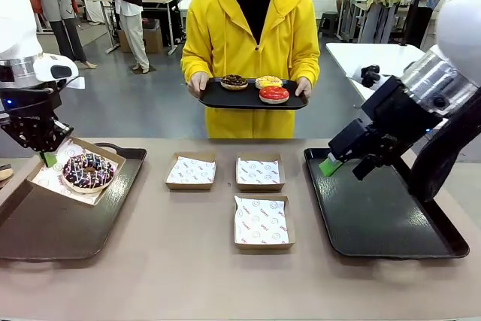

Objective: Individually package the donuts and arrange them on the tray.
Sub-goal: Place the picked Paper togo box on the Handle tray while simultaneously picking up another Paper togo box from the table with the other hand.

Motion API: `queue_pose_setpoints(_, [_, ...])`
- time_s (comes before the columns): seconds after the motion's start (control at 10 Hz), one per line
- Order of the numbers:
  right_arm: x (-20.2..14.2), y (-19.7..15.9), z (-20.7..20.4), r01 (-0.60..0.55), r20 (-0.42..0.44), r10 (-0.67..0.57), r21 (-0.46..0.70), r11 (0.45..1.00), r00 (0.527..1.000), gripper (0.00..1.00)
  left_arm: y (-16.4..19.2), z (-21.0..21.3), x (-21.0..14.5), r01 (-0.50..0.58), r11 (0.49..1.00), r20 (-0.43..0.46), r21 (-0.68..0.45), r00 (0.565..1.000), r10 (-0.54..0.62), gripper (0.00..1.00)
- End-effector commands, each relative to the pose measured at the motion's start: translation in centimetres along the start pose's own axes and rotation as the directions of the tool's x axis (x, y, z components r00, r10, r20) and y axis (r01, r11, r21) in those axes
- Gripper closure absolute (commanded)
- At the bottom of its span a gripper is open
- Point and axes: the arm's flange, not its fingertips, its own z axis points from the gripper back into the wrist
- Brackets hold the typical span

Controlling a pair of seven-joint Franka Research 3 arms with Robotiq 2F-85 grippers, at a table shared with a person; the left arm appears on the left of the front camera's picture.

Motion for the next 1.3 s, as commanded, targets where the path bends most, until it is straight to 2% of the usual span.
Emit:
queue_pose_setpoints(0.0, [2.4,3.1,-1.2,0.054,-0.023,-0.058,-0.154,0.987,0.998,0.00,1.5,-1.6,-2.0,-0.011,0.999,0.070,-0.045,0.997,0.014,0.99])
queue_pose_setpoints(0.5, [5.1,5.2,-8.3,0.109,-0.044,-0.127,-0.283,0.953,0.991,0.00,2.5,-4.9,-2.8,-0.196,0.979,-0.093,-0.056,0.977,0.190,0.99])
queue_pose_setpoints(1.0, [5.3,5.9,-13.5,0.097,-0.006,-0.108,-0.389,0.916,0.994,0.00,2.7,-6.1,-2.8,-0.237,0.970,-0.118,-0.051,0.966,0.230,0.99])
queue_pose_setpoints(1.2, [5.2,5.3,-15.1,0.123,-0.005,-0.136,-0.386,0.914,0.991,0.00,2.6,-6.2,-3.0,-0.208,0.977,-0.112,-0.051,0.973,0.201,0.99])
